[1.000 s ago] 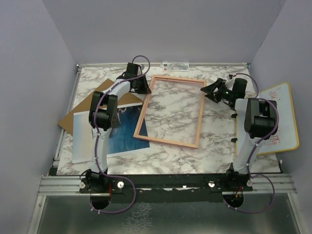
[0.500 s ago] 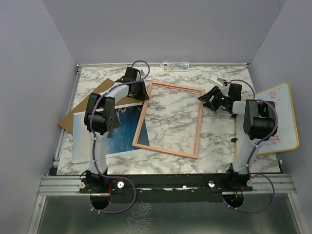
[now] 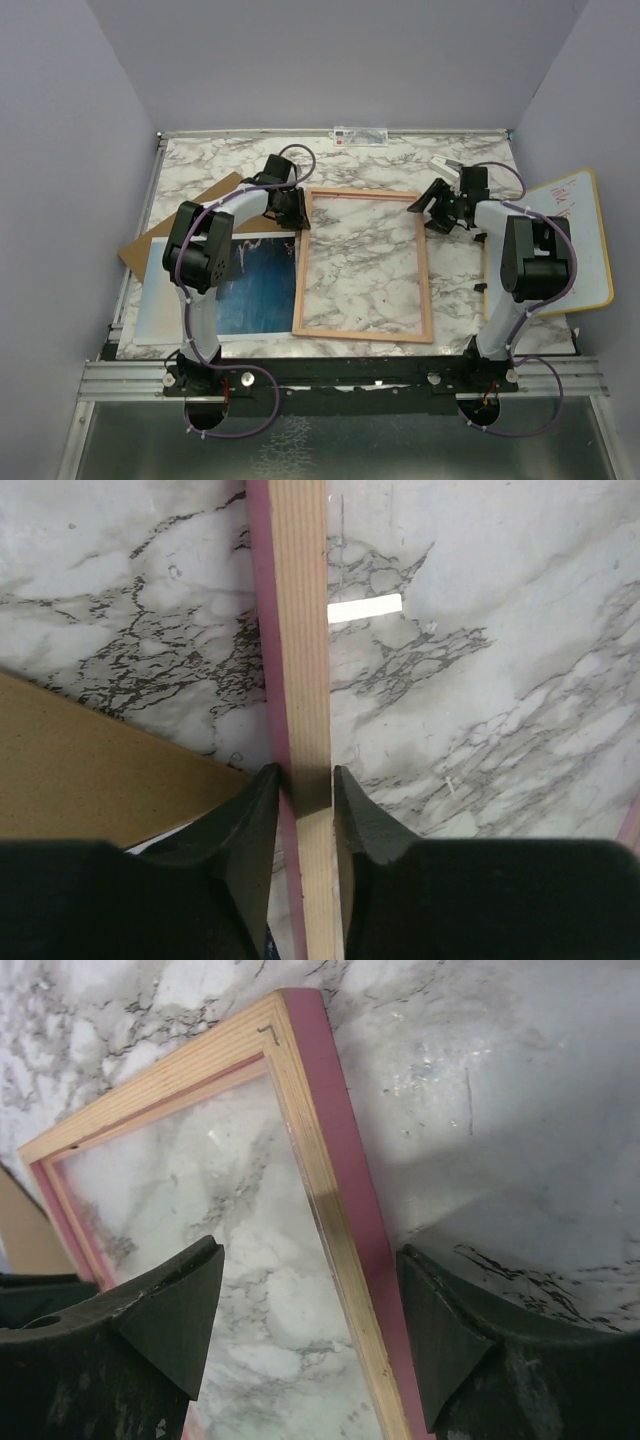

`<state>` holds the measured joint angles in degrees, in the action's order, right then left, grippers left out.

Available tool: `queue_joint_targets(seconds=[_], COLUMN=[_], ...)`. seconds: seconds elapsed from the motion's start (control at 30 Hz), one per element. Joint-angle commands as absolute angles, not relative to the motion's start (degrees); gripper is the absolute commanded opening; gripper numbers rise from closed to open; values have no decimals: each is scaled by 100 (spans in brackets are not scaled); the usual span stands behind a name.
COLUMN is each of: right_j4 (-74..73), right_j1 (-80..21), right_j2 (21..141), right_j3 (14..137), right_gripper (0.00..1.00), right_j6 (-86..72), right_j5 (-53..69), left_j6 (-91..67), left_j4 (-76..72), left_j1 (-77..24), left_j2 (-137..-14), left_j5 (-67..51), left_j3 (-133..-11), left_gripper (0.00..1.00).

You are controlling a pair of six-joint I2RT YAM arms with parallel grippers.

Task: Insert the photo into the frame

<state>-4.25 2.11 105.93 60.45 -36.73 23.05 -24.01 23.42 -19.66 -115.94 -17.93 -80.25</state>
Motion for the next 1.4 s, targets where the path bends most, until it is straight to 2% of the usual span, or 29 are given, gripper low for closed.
queue_joint_targets(seconds=[0.0,0.07,0.2,0.33,0.5,0.63,0.87,1.0,1.17,1.37], right_j4=[-1350,-1440,-1502,-1514,-1516,-1445,-1547,-1564,-1226,-174], right_j1=[167,160,134,114,90,64,48,44,44,44], right_j2=[10440,10530,10666,10761,11021,11167,11440,11553,11564,11418], right_j3=[6450,6679,6991,7179,7377,7415,7543,7535,7343,6993], right_gripper=[74,73,61,59,55,47,44,43,43,43], right_j6=[-3307,-3190,-3025,-2949,-2956,-2979,-2979,-2971,-3034,-3393], right_j5=[1323,1317,1280,1373,2032,2269,2261,2432,3147,4581], left_j6=[-2303,-2309,-2413,-2499,-2617,-2604,-2567,-2557,-2558,-2573], left_j4=[2663,2672,2681,2680,2676,2681,2681,2681,2674,2672], left_j1=[-1905,-1904,-1907,-1907,-1930,-1968,-1978,-1978,-2016,-2039], left_j2=[-11388,-11447,-11637,-11795,-12022,-12140,-12348,-12502,-12678,-12723], left_j5=[-1525,-1601,-1739,-1706,-1816,-1699,-1611,-1800,-2131,-2148], left_j3=[-8369,-8603,-8970,-9180,-9332,-9360,-9346,-9356,-9390,-9400], left_gripper=[36,43,52,57,56,56,54,49,43,42])
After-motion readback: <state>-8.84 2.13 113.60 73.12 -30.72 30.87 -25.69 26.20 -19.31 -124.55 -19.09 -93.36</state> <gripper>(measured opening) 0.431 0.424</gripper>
